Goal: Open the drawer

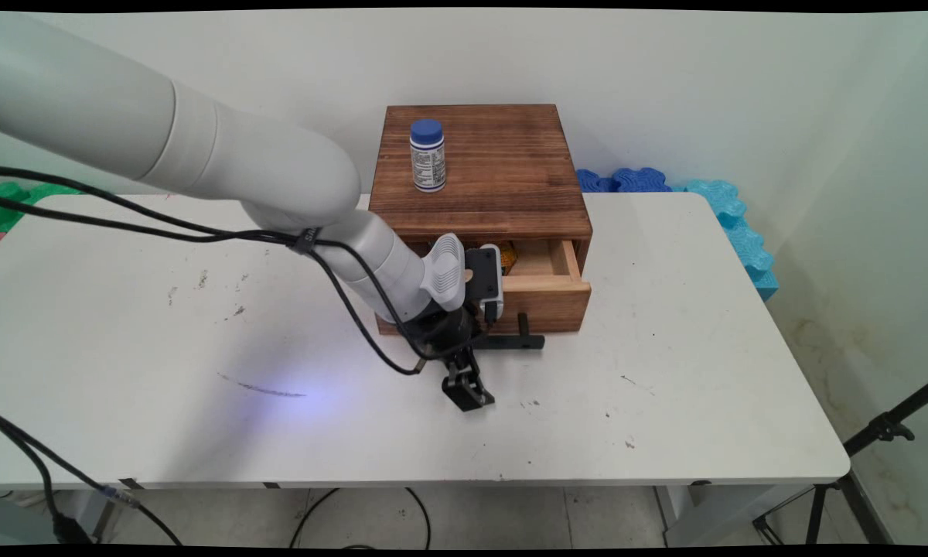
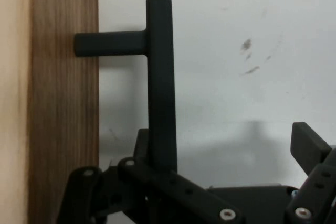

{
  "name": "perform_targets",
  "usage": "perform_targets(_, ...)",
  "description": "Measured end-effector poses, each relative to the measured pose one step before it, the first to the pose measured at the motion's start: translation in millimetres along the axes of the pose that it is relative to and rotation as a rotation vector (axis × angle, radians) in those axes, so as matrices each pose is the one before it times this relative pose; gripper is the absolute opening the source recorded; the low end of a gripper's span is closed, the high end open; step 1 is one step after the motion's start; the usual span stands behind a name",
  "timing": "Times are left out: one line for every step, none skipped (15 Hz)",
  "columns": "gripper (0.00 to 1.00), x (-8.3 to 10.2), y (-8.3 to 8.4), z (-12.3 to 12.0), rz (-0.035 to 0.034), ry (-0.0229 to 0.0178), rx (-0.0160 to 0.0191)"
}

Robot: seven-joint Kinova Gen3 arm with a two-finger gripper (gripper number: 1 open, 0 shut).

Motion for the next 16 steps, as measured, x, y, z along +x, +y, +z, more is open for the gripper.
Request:
perform_targets(1.00,-0.35,4.00,-0.75,0.00394,-0.00087,-0.00227)
perform_targets(1.00,-0.25,3.55,-0.60,0.00426,-0.00074,-0.00177)
perform_targets(1.00,-0.22,2.38,-0.37,0.00289,-0.00059,-0.00091)
perform_targets(1.00,-0.55,4.69,-0.68,0.00533,-0.00115,-0.00164)
perform_targets(1.00,-0.17,2.96,-0.34,0.00327,-0.00040,-0.00080)
perform_targets(1.00,-0.21,4.04,-0.33,0.00438,-0.00072,-0.00119)
perform_targets(1.00,-0.14,3.45,-0.25,0.00326,-0.00061,-0.00084)
perform_targets(1.00,-0.22,4.18,-0.18,0.00418,-0.00126,-0.00062)
perform_targets(1.00,-0.02,2.12,-0.02,0.00208,-0.00063,-0.00021)
perform_targets(1.00,-0.08,3.45,0.03,0.00339,-0.00103,-0.00004)
perform_targets(1.00,0.01,2.32,0.13,0.00280,-0.00090,-0.00048)
perform_targets(1.00,0.11,3.89,0.20,0.00391,-0.00076,-0.00016)
perform_targets(1.00,0.19,3.74,0.12,0.00367,-0.00024,0.00020)
perform_targets(1.00,0.44,3.43,0.22,0.00360,0.00000,-0.00007)
perform_targets(1.00,0.27,2.43,0.08,0.00207,-0.00003,0.00000)
perform_targets(1.00,0.29,3.56,0.07,0.00289,-0.00007,-0.00006)
